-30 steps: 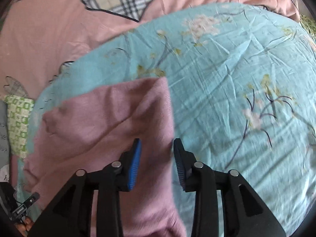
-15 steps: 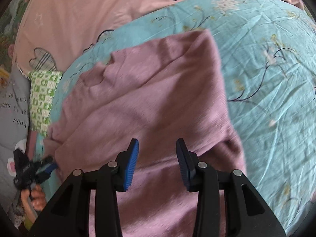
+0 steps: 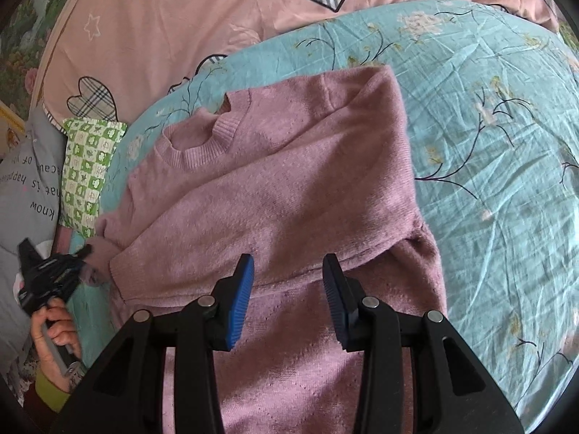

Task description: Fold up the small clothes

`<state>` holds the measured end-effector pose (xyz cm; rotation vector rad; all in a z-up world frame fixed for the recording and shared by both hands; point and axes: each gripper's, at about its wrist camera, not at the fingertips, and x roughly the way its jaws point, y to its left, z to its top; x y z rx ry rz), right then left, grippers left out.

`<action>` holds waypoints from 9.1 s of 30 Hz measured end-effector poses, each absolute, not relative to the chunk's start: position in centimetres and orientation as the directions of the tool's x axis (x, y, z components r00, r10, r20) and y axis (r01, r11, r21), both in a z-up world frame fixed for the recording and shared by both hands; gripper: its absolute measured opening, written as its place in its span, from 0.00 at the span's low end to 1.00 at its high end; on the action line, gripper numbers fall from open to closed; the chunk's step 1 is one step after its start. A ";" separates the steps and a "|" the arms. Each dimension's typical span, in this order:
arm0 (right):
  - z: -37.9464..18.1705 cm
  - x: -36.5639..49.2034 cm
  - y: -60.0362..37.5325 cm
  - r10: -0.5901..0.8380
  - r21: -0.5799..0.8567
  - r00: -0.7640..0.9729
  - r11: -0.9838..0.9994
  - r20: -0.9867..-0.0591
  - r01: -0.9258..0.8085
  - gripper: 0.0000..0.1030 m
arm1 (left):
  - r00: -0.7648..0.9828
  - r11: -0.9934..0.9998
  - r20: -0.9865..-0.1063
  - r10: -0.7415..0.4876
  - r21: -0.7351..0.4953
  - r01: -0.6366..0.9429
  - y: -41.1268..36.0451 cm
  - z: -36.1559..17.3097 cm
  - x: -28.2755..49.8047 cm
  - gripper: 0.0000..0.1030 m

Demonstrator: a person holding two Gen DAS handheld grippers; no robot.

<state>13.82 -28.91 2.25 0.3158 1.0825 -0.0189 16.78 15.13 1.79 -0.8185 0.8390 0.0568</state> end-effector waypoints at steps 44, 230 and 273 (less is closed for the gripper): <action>-0.2 15.8 -23.0 0.012 -0.005 0.443 0.999 -0.896 -0.038 0.61 | 0.417 0.946 -0.909 -0.026 -0.158 -0.285 8.0 -5.1 14.7 0.39; -4.2 -12.4 -30.3 0.342 0.388 0.341 0.918 -0.876 0.078 0.53 | 0.186 0.915 -0.915 -0.357 -0.383 -0.125 0.0 -9.7 -9.3 0.70; 7.1 7.6 -36.5 0.525 0.702 0.682 0.712 -0.510 -0.023 0.05 | 0.681 0.699 -0.551 -0.483 -0.711 -0.080 10.9 2.5 13.6 0.03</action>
